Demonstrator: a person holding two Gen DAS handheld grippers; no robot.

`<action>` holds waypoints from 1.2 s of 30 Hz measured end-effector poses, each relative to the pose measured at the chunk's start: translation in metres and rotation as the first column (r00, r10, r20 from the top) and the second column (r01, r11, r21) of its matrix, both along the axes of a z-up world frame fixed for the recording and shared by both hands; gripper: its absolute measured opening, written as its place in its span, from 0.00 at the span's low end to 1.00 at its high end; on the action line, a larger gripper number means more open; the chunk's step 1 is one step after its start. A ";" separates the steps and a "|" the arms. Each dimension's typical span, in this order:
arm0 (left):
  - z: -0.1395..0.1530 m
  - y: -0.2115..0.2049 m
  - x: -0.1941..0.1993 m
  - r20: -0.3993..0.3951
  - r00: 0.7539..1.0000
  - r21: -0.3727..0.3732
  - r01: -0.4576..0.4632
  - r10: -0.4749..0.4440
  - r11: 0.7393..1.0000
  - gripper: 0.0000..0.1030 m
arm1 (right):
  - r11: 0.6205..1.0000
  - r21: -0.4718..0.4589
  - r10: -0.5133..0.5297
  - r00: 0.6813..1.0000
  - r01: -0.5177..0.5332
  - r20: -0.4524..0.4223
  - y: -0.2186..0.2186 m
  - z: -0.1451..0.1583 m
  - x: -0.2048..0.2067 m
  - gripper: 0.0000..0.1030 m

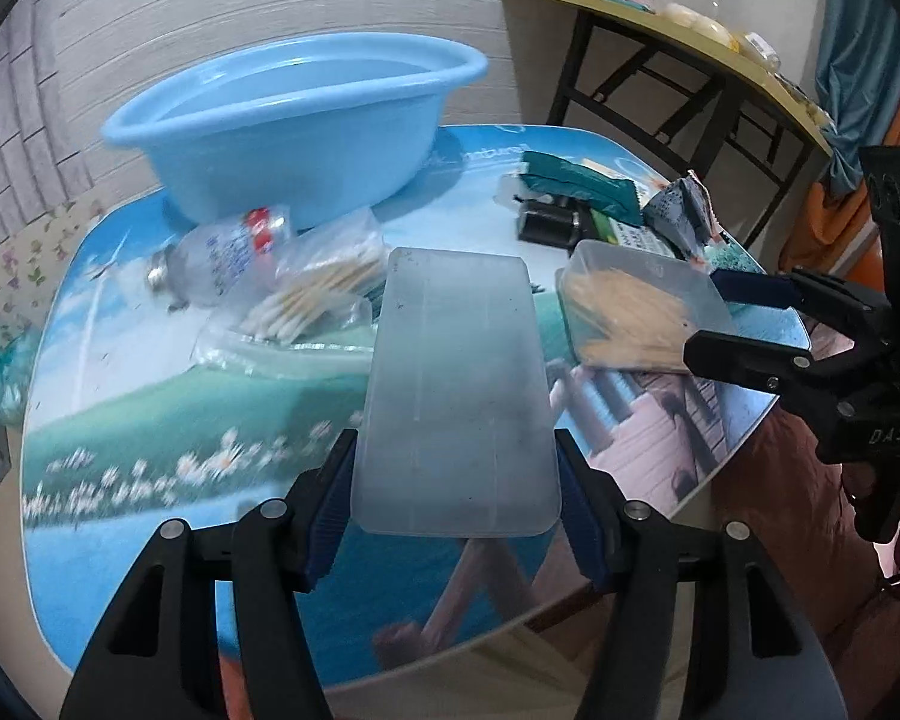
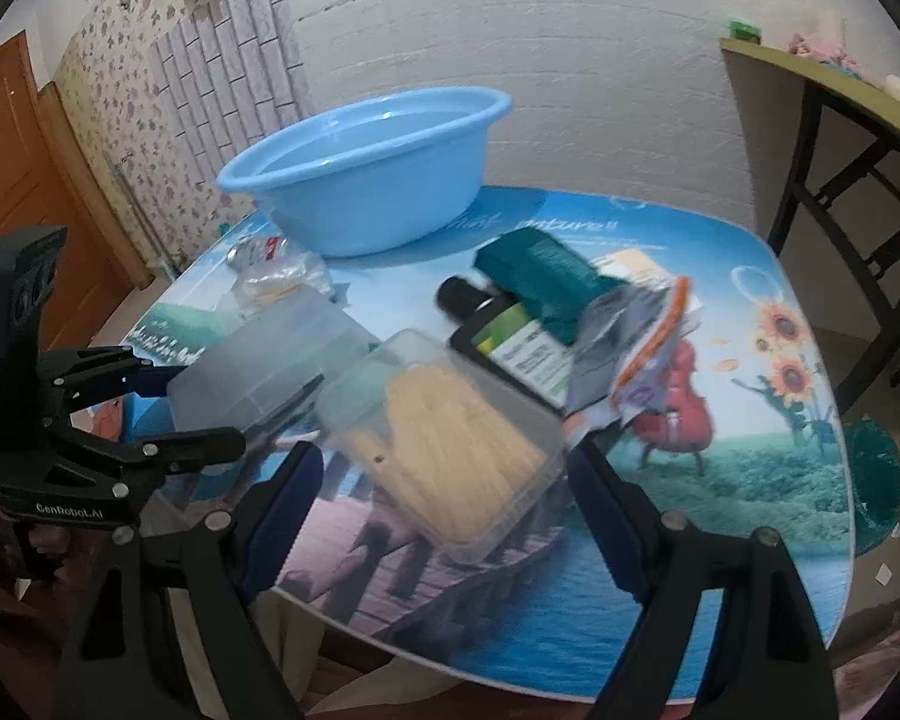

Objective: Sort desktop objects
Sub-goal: 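Grasp the clear toothpick box with the right tool while the left tool holds the lid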

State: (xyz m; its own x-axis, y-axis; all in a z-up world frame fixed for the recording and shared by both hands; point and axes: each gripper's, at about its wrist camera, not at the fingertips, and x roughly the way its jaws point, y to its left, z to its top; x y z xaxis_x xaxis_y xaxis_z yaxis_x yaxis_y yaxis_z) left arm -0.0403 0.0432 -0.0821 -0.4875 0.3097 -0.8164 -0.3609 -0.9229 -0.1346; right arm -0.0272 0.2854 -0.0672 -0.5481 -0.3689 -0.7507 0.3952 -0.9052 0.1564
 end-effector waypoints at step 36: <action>0.003 -0.020 0.015 -0.032 0.998 0.050 -0.050 0.052 0.997 0.60 | 0.995 0.088 0.040 0.999 -0.038 -0.016 -0.043 -0.004 -0.006 0.57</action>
